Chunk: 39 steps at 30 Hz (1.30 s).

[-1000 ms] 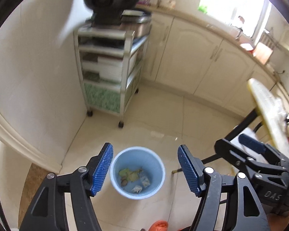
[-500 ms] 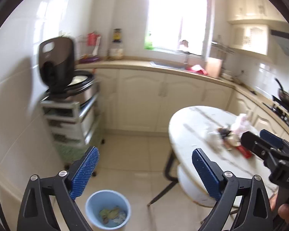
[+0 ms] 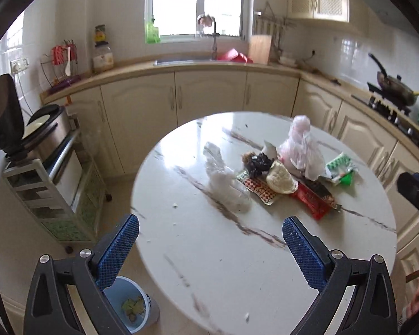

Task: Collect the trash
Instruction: 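Return both tools to the table toward the remaining trash, then grasp the clear plastic bag with the left gripper while the right grasps the pink-white bag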

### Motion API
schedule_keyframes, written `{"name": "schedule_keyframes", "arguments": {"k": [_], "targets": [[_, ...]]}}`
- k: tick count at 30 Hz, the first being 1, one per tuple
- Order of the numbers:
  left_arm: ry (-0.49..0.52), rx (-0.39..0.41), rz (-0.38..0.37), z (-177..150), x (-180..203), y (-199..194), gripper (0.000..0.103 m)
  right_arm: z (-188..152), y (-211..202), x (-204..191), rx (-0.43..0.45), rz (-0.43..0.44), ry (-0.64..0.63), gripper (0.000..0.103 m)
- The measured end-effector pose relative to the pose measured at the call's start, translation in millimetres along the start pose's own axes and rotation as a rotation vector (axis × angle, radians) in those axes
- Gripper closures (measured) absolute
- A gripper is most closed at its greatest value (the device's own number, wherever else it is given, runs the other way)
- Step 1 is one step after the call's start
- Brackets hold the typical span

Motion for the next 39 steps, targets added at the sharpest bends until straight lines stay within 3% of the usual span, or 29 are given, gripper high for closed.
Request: {"name": "schedule_keyframes", "arguments": {"k": [5,10,12,14,16,20,29,31,33,35,39], "targets": [[-0.007,-0.072,0.034,37,9,72,0.002,-3,24,28,-0.037,-0.013,0.017,0.000],[-0.043,-0.131,0.093,65,0,135,0.005,2,51,30,-0.074,-0.011,-0.006,0.000],[-0.034,-0.142,0.092,76,1,155,0.014,6,60,27,-0.081,-0.005,-0.015,0.000],[-0.019,-0.174,0.094,82,0,173,0.031,11,69,22,-0.090,0.007,-0.022,0.000],[-0.020,-0.196,0.060,88,1,188,0.041,16,78,16,-0.099,0.018,-0.026,0.000],[-0.009,-0.202,-0.001,99,1,211,0.076,28,94,-1,-0.112,0.064,-0.031,0.000],[0.033,-0.146,-0.066,103,-20,188,0.080,42,169,-11,-0.256,0.064,0.000,0.000],[0.031,-0.139,-0.085,100,-23,181,0.080,38,181,-7,-0.288,0.064,0.018,0.011],[0.026,-0.131,-0.099,99,-28,175,0.080,32,188,-3,-0.312,0.059,0.022,0.053],[0.025,-0.120,-0.112,96,-33,165,0.080,24,191,0,-0.344,0.074,0.039,0.073],[0.021,-0.101,-0.138,87,-39,142,0.080,25,168,8,-0.292,0.105,0.067,0.083]]}}
Point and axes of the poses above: each gripper's, at about its wrist camera, not at the fingertips, and y roughly the way its jaws point, x to its right, z to its top, the point moved 10 cm from there along y, roughly the way its jaws point, and after that the axes turned 8 degrees about -x, right-handed, at the moved point
